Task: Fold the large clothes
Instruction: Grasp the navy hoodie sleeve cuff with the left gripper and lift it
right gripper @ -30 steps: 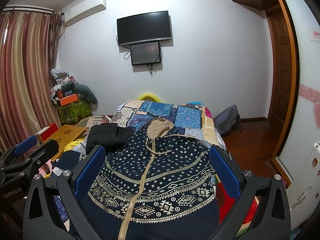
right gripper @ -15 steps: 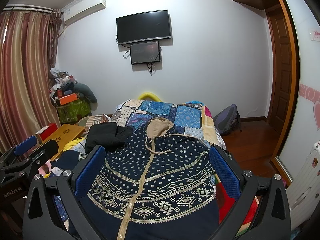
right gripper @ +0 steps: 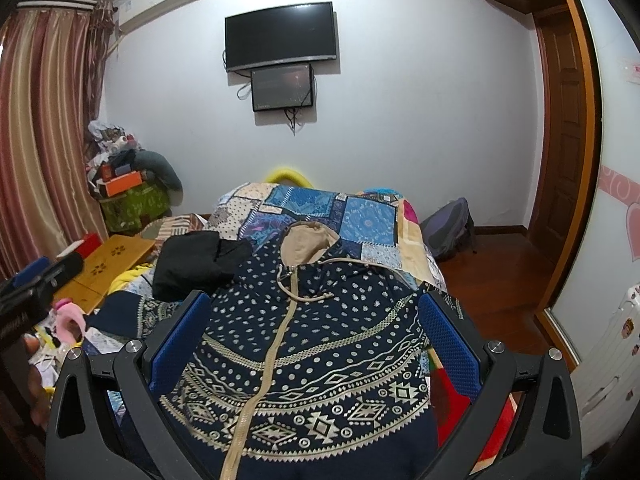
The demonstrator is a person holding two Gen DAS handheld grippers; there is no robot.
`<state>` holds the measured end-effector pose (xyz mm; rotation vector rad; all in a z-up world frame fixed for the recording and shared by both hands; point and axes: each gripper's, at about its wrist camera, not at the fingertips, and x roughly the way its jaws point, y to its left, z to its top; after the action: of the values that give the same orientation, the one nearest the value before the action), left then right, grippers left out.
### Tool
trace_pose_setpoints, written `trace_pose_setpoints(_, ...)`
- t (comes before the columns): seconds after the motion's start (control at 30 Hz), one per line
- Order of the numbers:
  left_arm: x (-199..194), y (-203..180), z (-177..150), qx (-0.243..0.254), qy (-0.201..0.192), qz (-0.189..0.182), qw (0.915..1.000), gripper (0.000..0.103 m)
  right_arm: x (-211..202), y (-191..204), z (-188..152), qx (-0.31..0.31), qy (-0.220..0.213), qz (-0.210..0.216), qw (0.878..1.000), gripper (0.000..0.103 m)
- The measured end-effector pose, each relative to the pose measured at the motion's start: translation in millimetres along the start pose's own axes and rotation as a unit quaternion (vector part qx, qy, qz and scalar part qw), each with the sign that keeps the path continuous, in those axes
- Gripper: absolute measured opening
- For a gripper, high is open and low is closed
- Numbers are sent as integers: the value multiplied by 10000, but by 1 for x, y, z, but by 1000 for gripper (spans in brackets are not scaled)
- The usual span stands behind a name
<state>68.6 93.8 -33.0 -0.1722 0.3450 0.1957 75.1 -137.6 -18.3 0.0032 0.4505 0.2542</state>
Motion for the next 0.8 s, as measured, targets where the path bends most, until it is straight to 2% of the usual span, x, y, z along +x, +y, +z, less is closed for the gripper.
trace_pose_setpoints(0.13,39,47,0,-337,306,464,9979,103,24,0,1,-53,155,-92,9998,103)
trace_pose_setpoints(0.23,73,92,-5,-738,660,763,9922,103,48,0,3,-97,312,-149,9994,103)
trace_pose_setpoints(0.37,114,155,-21,-1390,1121,1130,9774,103,75,0,5,-235,494,-268,9981,103)
trace_pose_setpoints(0.43,133,187,-33,-1703,1366,1286,9674,103,90,1,4,-399,591,-292,9970,103)
trace_pose_setpoints(0.57,161,231,-58,-2079,1812,1443,9503,102,129,1,2,-633,991,-279,9927,103)
trace_pose_setpoints(0.7,187,271,-90,-2625,2267,1402,9274,94,162,-1,-4,-601,1406,-127,9882,103)
trace_pose_setpoints(0.8,199,291,-108,-2974,2479,1243,9136,87,184,0,-8,-607,1633,-97,9847,103)
